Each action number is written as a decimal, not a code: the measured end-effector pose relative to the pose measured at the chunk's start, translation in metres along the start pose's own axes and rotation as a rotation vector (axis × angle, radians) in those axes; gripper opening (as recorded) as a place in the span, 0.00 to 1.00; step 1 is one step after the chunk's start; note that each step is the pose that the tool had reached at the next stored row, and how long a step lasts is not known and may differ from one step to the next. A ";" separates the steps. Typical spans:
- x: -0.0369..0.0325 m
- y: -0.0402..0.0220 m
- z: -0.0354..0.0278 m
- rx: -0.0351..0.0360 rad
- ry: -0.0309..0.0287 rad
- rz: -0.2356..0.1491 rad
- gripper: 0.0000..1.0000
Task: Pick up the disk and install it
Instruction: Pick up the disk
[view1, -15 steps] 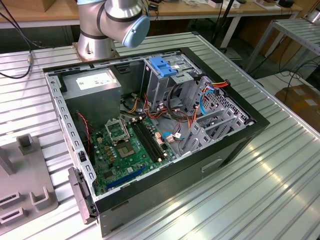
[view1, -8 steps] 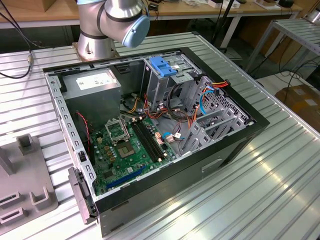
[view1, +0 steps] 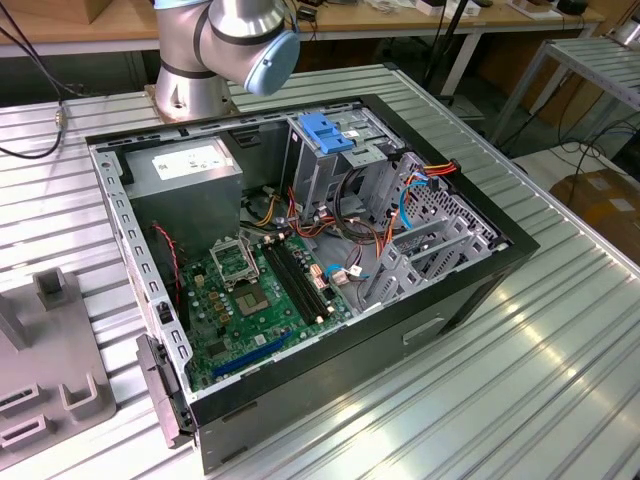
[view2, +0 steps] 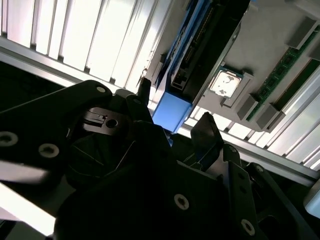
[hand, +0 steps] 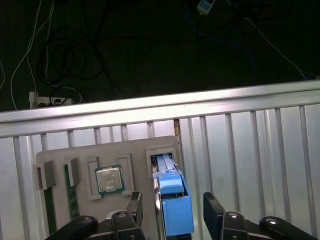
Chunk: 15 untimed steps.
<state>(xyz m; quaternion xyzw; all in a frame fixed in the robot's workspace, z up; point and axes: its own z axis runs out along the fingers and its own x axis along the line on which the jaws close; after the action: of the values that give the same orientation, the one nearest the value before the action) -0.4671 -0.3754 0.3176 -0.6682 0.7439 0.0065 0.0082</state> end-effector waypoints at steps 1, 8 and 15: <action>0.0001 0.0007 0.0005 -0.0001 0.0000 -0.005 0.60; 0.0002 0.0011 0.0061 -0.0002 0.0000 -0.012 0.60; 0.0003 0.0005 0.0114 -0.0010 -0.0001 -0.052 0.60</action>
<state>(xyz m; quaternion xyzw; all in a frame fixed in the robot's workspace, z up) -0.4675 -0.3754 0.3062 -0.6872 0.7264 0.0066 0.0081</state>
